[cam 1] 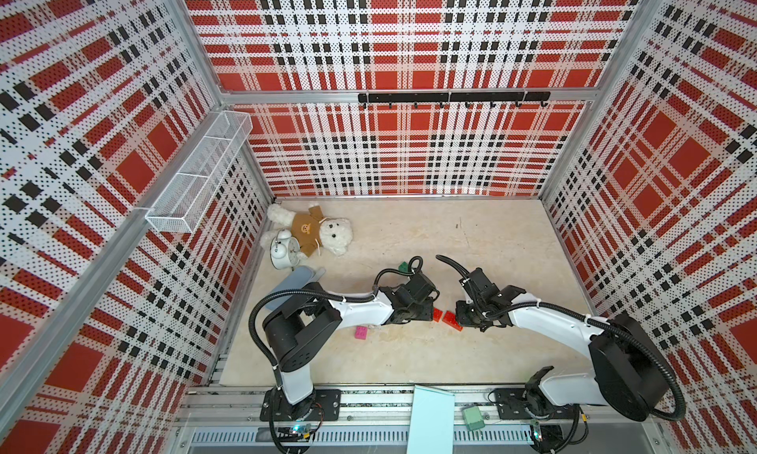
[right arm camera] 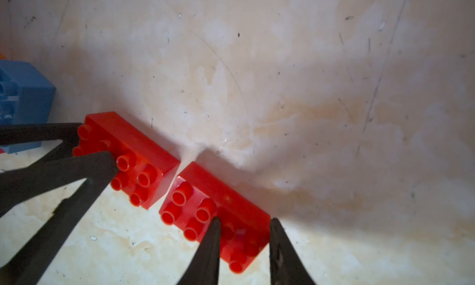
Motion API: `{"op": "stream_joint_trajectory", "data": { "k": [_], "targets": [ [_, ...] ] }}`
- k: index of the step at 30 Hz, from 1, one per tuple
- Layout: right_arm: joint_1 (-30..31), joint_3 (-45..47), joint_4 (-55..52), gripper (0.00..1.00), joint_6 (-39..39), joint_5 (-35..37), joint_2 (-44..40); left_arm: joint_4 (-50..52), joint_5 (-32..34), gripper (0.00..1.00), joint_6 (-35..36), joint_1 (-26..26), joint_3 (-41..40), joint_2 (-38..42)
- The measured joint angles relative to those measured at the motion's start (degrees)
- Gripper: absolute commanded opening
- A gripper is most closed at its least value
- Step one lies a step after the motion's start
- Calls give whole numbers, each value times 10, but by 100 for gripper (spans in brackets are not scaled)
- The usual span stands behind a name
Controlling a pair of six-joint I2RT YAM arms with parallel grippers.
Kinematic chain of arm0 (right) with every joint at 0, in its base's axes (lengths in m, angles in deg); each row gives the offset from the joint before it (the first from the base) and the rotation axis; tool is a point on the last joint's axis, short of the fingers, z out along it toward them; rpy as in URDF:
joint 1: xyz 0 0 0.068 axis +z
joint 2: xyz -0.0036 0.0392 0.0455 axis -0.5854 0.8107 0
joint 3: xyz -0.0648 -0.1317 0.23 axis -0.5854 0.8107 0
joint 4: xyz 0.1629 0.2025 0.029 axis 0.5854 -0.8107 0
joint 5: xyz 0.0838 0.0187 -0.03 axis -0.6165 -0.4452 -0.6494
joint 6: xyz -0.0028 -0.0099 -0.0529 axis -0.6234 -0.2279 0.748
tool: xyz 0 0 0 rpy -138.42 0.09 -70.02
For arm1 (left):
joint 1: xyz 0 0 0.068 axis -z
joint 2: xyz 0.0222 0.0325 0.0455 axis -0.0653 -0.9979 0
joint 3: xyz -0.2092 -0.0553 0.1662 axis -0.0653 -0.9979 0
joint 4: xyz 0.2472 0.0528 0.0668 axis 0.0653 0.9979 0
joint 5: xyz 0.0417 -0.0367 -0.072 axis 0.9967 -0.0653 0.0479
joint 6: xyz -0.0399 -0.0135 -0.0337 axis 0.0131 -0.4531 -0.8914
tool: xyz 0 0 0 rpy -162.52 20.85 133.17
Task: Assemble a small pinwheel with lego
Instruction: Move the lego brick at the center of the board.
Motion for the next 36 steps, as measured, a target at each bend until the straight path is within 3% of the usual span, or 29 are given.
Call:
{"op": "stream_joint_trajectory", "data": {
  "k": [29,36],
  "targets": [
    [42,-38,-24,17,-54,19,37,-34,-23,55,-6,1,-2,-10],
    [47,-32,-13,20,-88,16,33,-38,-55,56,15,-17,-2,-11]
  ]
}}
